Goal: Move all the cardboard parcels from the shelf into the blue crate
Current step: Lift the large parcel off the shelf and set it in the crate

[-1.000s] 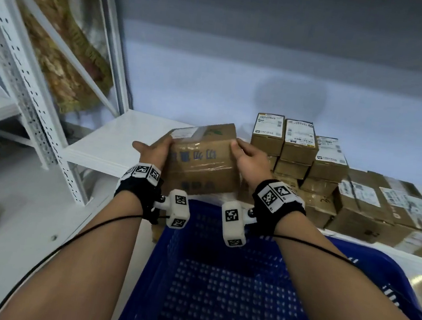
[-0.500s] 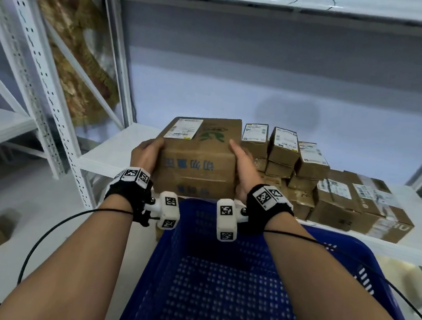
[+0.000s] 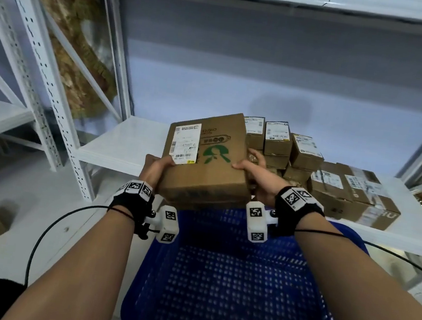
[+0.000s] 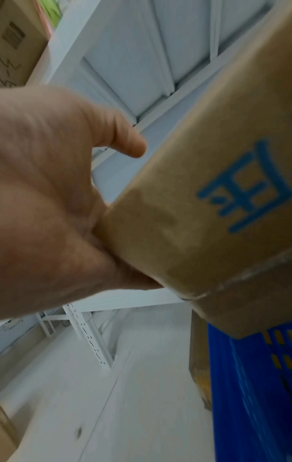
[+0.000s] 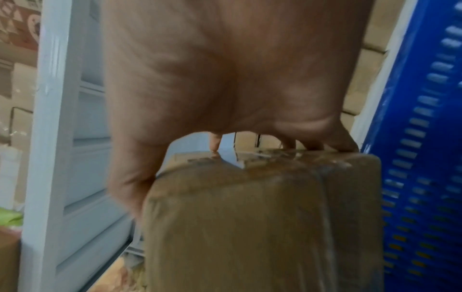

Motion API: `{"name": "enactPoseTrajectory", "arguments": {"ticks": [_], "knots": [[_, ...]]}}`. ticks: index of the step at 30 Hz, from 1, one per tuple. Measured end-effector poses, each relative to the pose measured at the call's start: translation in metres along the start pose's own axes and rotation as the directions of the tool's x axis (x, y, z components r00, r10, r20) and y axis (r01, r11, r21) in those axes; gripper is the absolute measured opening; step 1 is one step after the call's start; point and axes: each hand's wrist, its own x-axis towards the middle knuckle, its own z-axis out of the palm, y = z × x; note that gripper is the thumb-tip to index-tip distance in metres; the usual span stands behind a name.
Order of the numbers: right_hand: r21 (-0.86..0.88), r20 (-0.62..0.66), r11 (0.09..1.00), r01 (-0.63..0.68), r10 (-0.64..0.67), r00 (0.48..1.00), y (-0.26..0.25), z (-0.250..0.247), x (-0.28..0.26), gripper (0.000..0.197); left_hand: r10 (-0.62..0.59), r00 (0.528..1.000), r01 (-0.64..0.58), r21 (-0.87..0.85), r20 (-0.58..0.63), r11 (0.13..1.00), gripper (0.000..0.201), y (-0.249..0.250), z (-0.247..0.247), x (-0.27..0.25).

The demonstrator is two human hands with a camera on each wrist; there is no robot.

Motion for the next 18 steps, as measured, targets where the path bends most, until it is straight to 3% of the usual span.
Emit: {"name": "enactPoseTrajectory", "arguments": {"ticks": [4, 6, 8, 9, 11, 12, 15, 18], "knots": [[-0.195, 0.012, 0.979, -0.055, 0.059, 0.998, 0.016, -0.016, -0.006, 0.105, -0.075, 0.995, 0.063, 0.165, 0.069, 0.984, 0.081, -0.018, -0.005, 0.032], [-0.239, 0.034, 0.969, -0.062, 0.072, 0.997, 0.028, -0.020, -0.006, 0.132, -0.094, 0.982, 0.048, 0.266, 0.162, 0.963, 0.076, -0.020, 0.004, 0.027], [-0.226, 0.020, 0.970, -0.089, 0.096, 0.995, 0.046, -0.024, -0.002, 0.161, -0.122, 0.970, 0.041, 0.352, 0.211, 0.935, 0.058, -0.016, 0.012, 0.010], [-0.199, -0.003, 0.975, -0.103, 0.105, 0.995, 0.056, -0.028, -0.002, 0.165, -0.143, 0.965, 0.057, 0.356, 0.219, 0.933, 0.045, -0.019, 0.012, 0.011], [-0.128, -0.026, 0.985, -0.117, 0.115, 0.993, 0.079, -0.042, -0.003, 0.166, -0.190, 0.952, 0.115, 0.295, 0.239, 0.948, 0.019, -0.026, 0.011, 0.011], [-0.098, -0.039, 0.986, -0.136, 0.133, 0.990, 0.088, -0.048, -0.006, 0.165, -0.200, 0.954, 0.135, 0.275, 0.224, 0.952, 0.015, -0.030, 0.010, 0.013], [-0.063, -0.037, 0.971, -0.232, 0.230, 0.973, 0.123, -0.056, -0.016, 0.160, -0.099, 0.991, 0.051, 0.444, 0.085, 0.894, 0.023, -0.053, 0.012, 0.034], [-0.070, -0.052, 0.948, -0.311, 0.308, 0.950, 0.158, -0.054, -0.021, 0.156, 0.011, 1.000, 0.012, 0.686, -0.029, 0.727, 0.040, -0.084, 0.015, 0.061]]}}
